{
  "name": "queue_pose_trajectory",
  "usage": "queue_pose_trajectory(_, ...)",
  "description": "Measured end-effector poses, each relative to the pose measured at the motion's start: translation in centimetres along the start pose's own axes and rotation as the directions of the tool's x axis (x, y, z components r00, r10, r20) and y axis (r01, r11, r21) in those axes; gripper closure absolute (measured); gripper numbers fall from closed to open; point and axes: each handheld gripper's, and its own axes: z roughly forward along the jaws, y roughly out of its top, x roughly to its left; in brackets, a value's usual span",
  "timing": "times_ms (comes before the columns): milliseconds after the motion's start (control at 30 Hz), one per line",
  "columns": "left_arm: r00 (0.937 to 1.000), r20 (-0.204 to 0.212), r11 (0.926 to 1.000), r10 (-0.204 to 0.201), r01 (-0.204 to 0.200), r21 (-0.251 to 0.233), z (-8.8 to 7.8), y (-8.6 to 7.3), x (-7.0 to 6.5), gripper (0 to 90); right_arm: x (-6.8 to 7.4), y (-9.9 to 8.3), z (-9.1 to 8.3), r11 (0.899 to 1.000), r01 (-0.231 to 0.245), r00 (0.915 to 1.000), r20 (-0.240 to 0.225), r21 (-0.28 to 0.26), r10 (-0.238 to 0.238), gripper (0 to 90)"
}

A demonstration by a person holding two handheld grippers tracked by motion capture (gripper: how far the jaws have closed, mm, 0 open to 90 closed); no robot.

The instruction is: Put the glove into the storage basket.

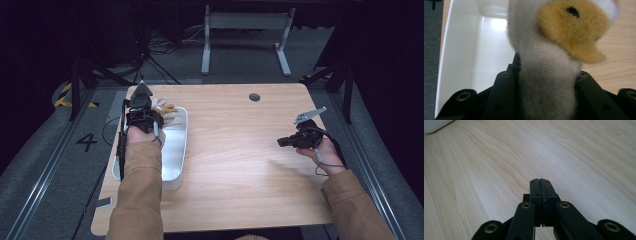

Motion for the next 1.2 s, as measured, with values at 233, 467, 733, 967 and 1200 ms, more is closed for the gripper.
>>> queue_pose_trajectory(233,0.9998,0.015,0.9996,-0.016,0.016,0.023,1.6,-0.6,0.6,69.1,-0.1,-0.1,0.0,1.000,-0.004,1.0000,-0.003,-0.003,0.004,89.3)
queue_pose_trajectory(467,0.9996,0.013,0.9986,-0.024,0.024,0.047,3.1,-1.0,1.3,69.0,-0.1,-0.1,0.1,1.000,-0.003,1.0000,-0.004,0.002,0.003,89.3)
queue_pose_trajectory(733,0.9986,0.005,0.9969,-0.053,0.052,0.059,5.0,-1.4,2.0,68.9,-0.1,-0.2,0.2,1.000,-0.002,1.0000,-0.005,0.004,0.002,89.3)
queue_pose_trajectory(967,0.9973,0.002,0.9953,-0.073,0.073,0.064,5.9,-1.7,2.4,68.9,-0.3,-0.4,0.3,1.000,-0.009,0.9999,-0.009,0.005,0.009,89.3)
queue_pose_trajectory(1200,0.9958,-0.011,0.9942,-0.091,0.091,0.057,6.7,-2.1,2.5,68.6,-0.4,-0.4,0.4,1.000,-0.006,0.9999,-0.008,0.010,0.006,89.2)
